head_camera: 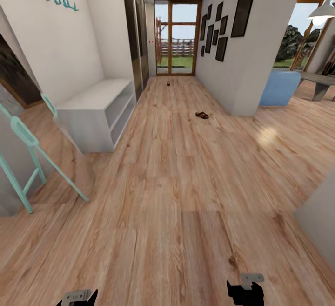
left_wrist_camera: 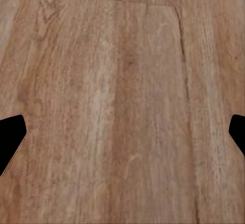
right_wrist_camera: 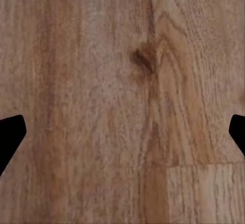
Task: Pick up the two gym shoes and the two sandals from the corridor floor and place them onto the hallstand (shoe rack) in the corridor, making sure they are on the rack and not on the floor. Arrange them so the two gym shoes are next to each other and the two sandals are next to each other.
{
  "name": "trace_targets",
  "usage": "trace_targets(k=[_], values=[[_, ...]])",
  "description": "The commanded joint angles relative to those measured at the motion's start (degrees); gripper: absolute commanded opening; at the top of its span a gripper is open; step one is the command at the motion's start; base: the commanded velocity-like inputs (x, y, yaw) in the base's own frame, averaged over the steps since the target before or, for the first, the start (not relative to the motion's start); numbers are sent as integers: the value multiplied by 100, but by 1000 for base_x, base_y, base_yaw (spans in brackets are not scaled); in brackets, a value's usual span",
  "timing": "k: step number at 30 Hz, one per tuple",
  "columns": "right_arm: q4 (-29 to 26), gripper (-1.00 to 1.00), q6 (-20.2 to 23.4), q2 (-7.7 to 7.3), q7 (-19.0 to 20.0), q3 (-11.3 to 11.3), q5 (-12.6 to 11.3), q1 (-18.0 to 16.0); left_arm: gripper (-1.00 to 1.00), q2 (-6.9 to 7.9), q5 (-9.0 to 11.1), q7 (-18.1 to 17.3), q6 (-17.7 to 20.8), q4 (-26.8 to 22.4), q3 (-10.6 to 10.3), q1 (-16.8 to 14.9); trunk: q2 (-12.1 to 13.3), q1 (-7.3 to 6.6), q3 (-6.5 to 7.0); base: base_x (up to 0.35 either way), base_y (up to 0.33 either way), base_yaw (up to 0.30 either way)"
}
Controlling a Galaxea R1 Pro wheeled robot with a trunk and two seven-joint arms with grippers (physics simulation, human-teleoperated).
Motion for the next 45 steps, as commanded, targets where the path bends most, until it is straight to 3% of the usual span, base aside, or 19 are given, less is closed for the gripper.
trace_targets(k=[1,45], values=[[7,100,-18,1,-18,-45,61,-4,100,-2,44,-60,1,6,27,-3,-2,2,-5,339,0,0],[7,100,-18,1,-20,-45,61,-4,100,-2,44,-60,1,6,27,-5,-2,2,-5,339,0,0]])
